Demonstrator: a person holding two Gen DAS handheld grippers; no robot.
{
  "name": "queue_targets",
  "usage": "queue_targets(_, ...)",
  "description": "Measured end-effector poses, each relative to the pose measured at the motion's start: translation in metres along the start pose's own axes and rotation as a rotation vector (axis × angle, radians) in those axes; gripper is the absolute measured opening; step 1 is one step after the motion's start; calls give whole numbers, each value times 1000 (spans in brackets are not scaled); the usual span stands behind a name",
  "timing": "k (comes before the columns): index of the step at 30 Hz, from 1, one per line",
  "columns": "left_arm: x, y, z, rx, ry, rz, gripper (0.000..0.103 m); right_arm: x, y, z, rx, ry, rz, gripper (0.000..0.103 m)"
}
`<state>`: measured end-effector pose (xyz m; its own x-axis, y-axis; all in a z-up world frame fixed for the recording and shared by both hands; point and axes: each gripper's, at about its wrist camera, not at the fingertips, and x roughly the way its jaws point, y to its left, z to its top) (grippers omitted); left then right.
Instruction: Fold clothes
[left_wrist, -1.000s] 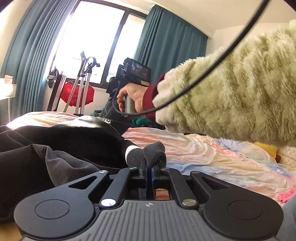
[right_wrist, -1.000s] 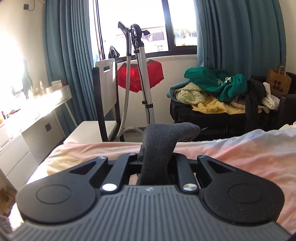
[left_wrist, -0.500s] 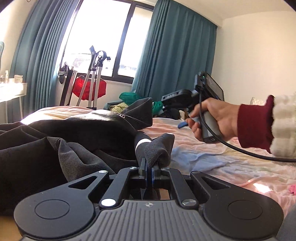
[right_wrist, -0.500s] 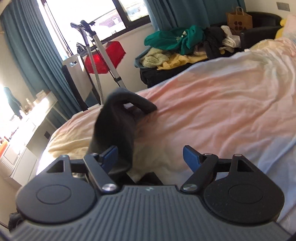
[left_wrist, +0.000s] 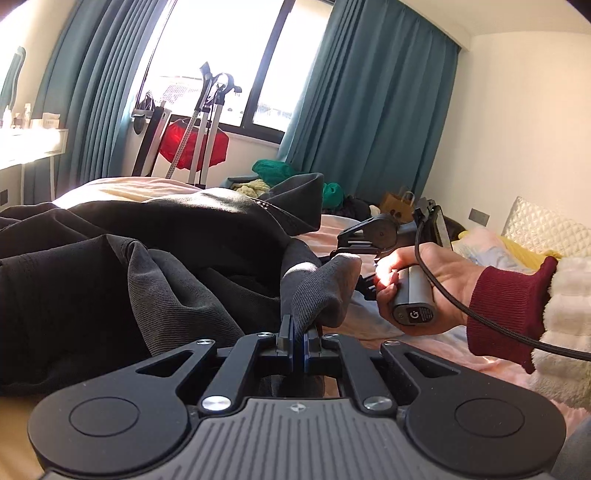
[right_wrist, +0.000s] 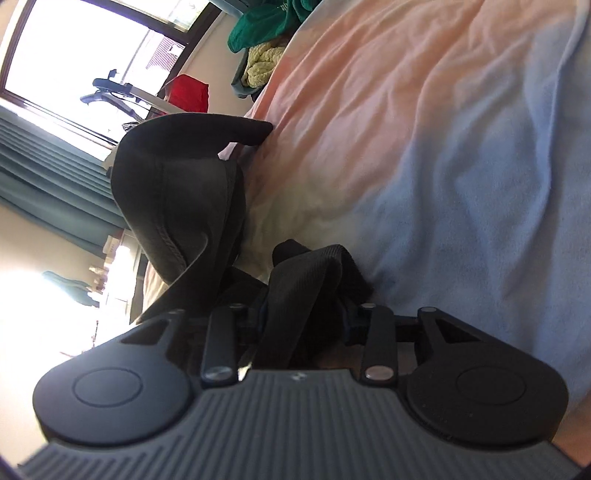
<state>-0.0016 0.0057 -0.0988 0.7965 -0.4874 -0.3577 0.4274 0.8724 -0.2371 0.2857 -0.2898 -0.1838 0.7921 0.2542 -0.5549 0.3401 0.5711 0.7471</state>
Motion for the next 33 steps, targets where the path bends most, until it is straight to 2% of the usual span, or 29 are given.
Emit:
queue_targets(3, 8, 0, 0, 16, 12, -19, 6, -1, 8, -1, -55, -41, -41, 9)
queue_targets(6, 8, 0, 3, 12, 21, -59, 6, -17, 13, 1, -92, -88, -64, 8)
queue_targets(9, 6, 1, 5, -29, 48, -140, 10, -53, 15, 13, -136, -172, -68, 8)
queue_targets(14, -3, -14, 4, 24, 45, -216, 32, -134, 13, 31, -216, -349, -76, 8)
queue_targets(15, -4, -16, 4, 27, 47, -238, 34, -152, 8, 34, -219, -387, -83, 8)
queue_targets(17, -7, -19, 3, 29, 58, -273, 50, -189, -2, 40, -222, -462, -96, 8)
queue_targets(21, -7, -22, 1, 5, 99, -280, 56, -246, -51, 46, -125, -534, -107, 8)
queue_targets(23, -7, -20, 2, -26, 129, -273, 60, -258, -79, 45, -94, -528, -143, 9)
queue_targets(24, -7, -17, 3, -57, 143, -257, 61, -259, -97, 46, -51, -498, -149, 9)
queue_targets(26, -7, -6, 3, -137, 166, -218, 64, -253, -141, 49, 156, -377, -93, 9)
queue_targets(29, -11, 15, 5, -269, 191, -137, 67, -245, -186, 42, 378, -267, -28, 11)
queue_targets(33, -25, 57, 9, -511, 180, -23, 77, -243, -208, 35, 499, -241, 60, 13)
